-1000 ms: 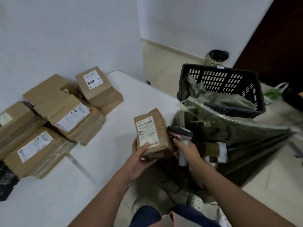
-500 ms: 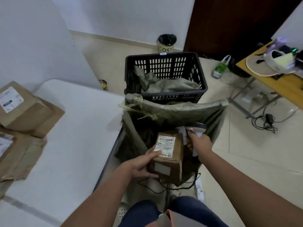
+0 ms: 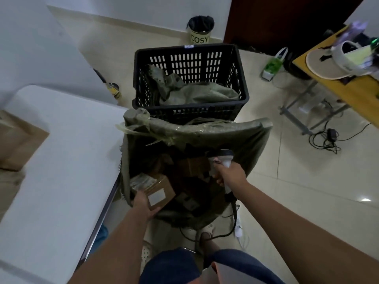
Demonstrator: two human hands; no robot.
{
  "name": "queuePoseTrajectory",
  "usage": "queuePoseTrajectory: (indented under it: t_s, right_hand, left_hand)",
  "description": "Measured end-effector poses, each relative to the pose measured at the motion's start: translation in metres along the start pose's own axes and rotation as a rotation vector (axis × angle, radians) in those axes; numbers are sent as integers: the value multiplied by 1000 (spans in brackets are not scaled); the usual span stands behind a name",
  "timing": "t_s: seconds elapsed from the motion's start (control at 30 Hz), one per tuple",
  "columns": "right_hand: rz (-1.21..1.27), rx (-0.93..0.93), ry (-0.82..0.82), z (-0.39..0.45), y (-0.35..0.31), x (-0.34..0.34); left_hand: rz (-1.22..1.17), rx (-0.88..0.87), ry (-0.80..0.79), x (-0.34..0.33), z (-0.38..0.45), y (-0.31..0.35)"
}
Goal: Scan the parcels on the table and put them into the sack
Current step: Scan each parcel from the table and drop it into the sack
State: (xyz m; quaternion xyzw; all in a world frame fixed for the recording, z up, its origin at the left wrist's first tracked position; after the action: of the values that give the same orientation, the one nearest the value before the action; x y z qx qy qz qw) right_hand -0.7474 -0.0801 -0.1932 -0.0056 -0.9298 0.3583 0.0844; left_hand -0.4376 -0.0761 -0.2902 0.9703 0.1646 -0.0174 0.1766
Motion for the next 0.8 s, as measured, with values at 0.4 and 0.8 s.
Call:
queuePoseTrajectory:
  t_s: [0.4,0.8]
  right_hand:
    - [19,-30,-120,14,2,-30]
    - [253,-113,-232,22,32,-82]
  left_hand:
    - [-127,106,-49,22,4,-17]
    - [-124,97,-114,-10,1,-26]
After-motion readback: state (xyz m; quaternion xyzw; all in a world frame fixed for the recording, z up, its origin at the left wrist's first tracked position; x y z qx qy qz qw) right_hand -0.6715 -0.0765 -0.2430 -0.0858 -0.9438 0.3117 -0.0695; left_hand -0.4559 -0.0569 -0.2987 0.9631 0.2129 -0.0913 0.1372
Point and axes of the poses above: each hand's wrist, its own z-axis towards the middle knuckle, its own x-axis out of the back of the hand, y = z × x, the point moved 8 cm from there along z, towards the middle knuckle, and after that the axes turned 13 degrees about -y, right-handed, at the moved point
